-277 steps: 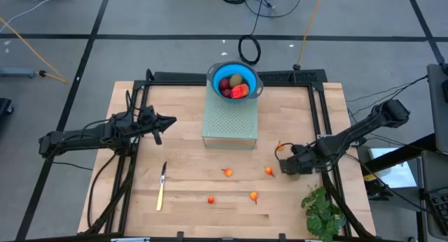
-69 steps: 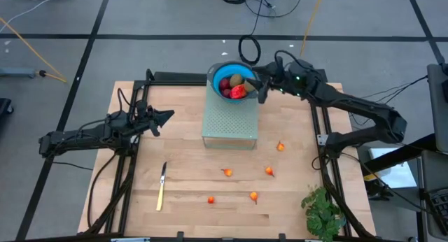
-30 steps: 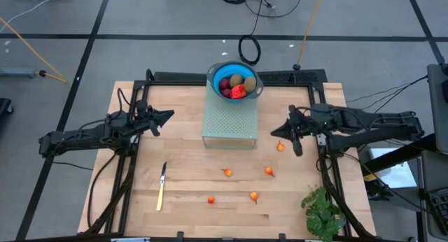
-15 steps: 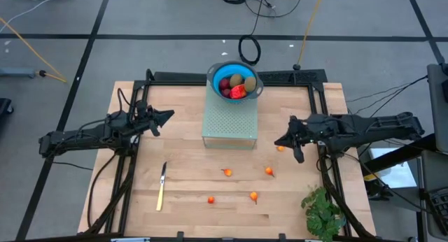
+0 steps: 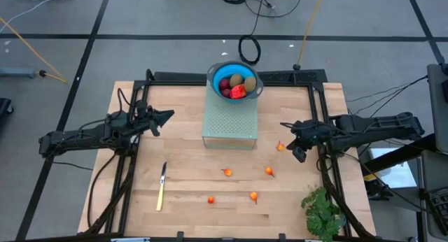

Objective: Pick & Place Fruit
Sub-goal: Put the peach into the blue strainer bowl on the shelf

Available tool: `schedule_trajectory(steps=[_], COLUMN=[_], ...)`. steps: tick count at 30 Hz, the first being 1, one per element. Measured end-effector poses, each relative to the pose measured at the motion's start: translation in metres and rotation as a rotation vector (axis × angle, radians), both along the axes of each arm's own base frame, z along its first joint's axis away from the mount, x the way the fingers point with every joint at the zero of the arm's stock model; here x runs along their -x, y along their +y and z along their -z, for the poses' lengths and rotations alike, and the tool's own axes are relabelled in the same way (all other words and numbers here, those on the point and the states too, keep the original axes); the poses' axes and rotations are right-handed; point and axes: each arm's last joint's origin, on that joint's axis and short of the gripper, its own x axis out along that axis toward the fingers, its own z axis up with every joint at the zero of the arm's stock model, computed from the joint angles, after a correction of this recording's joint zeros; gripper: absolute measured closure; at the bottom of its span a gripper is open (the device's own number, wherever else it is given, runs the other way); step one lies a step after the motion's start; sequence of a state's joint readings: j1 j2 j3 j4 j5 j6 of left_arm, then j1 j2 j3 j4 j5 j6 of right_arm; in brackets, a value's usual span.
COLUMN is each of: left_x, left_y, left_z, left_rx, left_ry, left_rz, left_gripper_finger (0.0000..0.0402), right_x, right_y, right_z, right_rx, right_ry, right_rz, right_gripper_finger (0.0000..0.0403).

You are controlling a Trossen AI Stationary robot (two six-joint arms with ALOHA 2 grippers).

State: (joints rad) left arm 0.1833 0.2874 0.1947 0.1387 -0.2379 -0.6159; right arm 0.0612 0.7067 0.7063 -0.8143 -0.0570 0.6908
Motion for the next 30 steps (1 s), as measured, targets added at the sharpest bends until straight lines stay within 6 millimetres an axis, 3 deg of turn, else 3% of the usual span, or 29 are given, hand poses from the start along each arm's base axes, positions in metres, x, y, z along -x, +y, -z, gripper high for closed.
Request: schedule_trajectory(steps=[9, 18, 30], left_x=[0.0, 0.0, 0.0], left_y=[0.0, 0.0, 0.0], left_z=[0.0, 0.0, 0.0], left_rx=[-0.005, -0.025, -0.076], left_ry=[0.003, 0.011, 0.035], left_rz=[0.0, -0.002, -0.004], left_gripper_finger=[0.0376, 0.0376, 0.0376], right_x=[0.002, 0.001, -0.017], right_y=[0.001, 0.002, 0.001], right_z=[0.002, 0.003, 0.019], right_rx=[-0.072, -0.173, -0.235], right_ry=[0.038, 0.07, 0.22], right_rz=[0.053, 0.103, 0.235], right_gripper_finger=[0.0338, 0.0261, 0.0155])
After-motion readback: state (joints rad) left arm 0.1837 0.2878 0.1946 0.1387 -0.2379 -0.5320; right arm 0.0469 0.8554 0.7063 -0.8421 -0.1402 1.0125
